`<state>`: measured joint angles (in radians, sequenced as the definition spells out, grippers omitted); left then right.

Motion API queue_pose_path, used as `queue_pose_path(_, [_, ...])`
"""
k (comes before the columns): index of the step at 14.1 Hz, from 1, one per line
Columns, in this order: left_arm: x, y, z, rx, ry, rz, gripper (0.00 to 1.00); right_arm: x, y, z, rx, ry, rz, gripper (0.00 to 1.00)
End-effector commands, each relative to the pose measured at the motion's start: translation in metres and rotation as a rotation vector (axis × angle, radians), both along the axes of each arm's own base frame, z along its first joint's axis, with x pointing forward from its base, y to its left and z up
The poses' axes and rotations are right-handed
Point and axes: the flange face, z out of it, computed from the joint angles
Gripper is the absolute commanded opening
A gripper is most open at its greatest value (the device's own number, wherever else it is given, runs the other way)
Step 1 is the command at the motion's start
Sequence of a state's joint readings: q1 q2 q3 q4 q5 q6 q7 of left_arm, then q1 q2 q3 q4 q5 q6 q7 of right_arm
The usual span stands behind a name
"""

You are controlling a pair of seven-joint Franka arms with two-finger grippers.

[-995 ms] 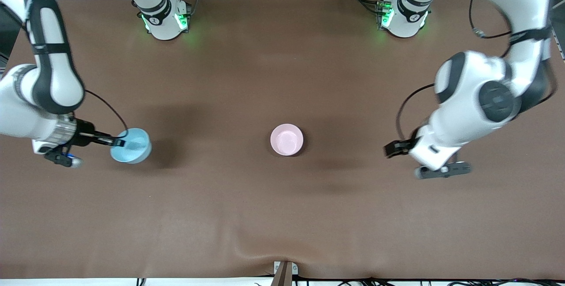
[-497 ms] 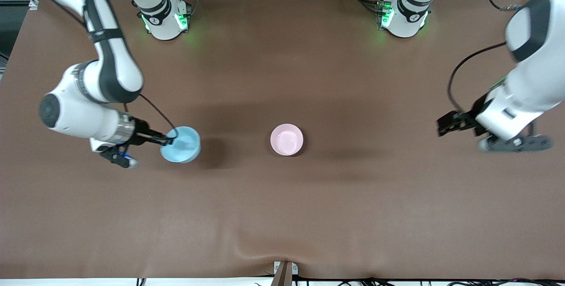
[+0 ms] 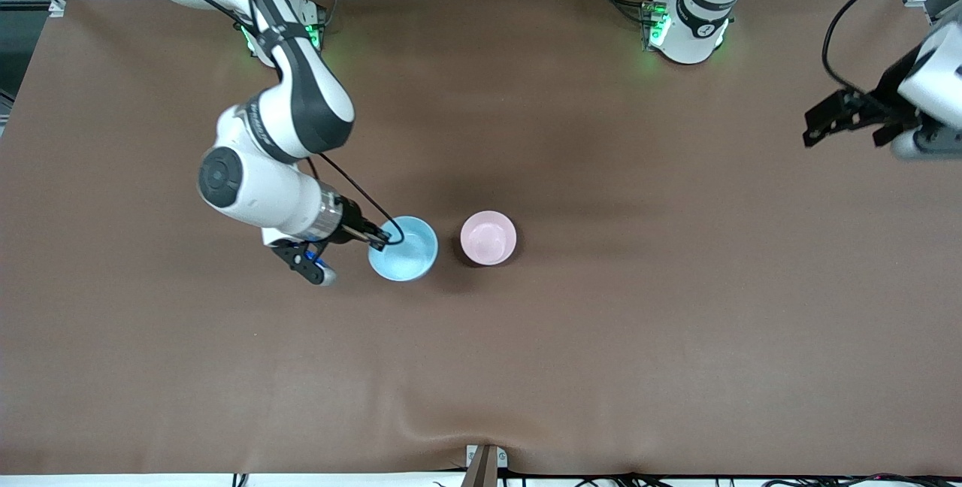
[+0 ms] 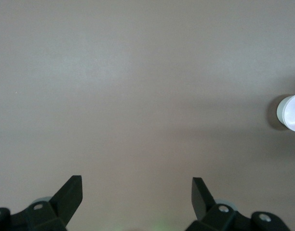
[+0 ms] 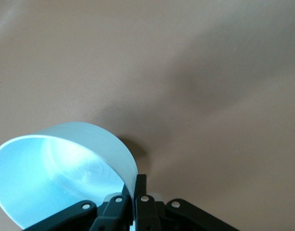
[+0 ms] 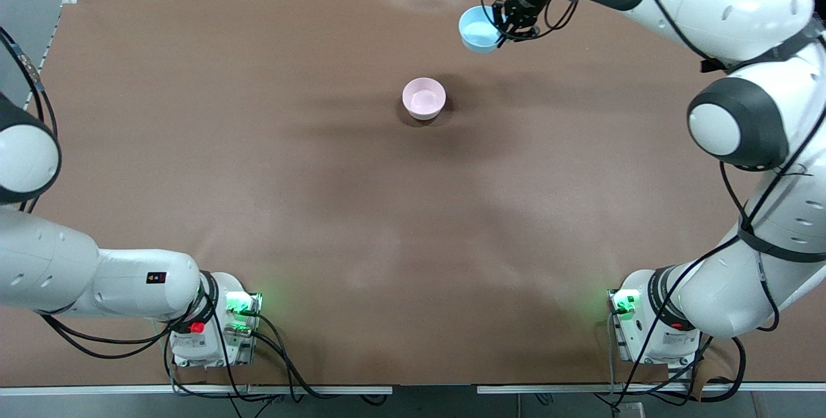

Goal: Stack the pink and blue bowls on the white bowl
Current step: 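Carry the blue bowl with the right gripper over the pink bowl, then lower the blue bowl into the pink bowl and open the right gripper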

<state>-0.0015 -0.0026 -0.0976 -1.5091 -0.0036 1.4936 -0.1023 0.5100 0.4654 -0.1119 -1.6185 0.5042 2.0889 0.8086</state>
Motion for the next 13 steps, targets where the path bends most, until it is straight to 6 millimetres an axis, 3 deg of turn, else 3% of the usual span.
queue_pose_path(1, [-0.017,0.0,0.008,0.01,0.008,-0.02,1.0,0.007,0.014,-0.028,0.086,0.091,-0.089,0.0])
queue_pose_path(3, [-0.015,0.001,0.009,0.008,0.003,-0.021,1.0,-0.008,0.048,-0.053,0.112,0.129,-0.085,0.0])
queue_pose_path(5, [-0.011,0.001,0.008,0.002,-0.013,-0.055,1.0,-0.01,0.057,-0.064,0.108,0.106,-0.084,0.0])
queue_pose_path(6, [-0.01,0.0,0.008,0.002,-0.015,-0.061,1.0,-0.021,0.076,-0.075,0.093,0.104,-0.049,0.0])
queue_pose_path(9, [-0.01,-0.001,0.007,0.004,-0.013,-0.064,1.0,-0.041,0.112,-0.085,0.075,0.052,-0.001,0.0])
queue_pose_path(13, [-0.009,-0.001,0.006,0.005,-0.012,-0.064,1.0,-0.055,0.129,-0.1,0.057,0.023,0.014,0.0])
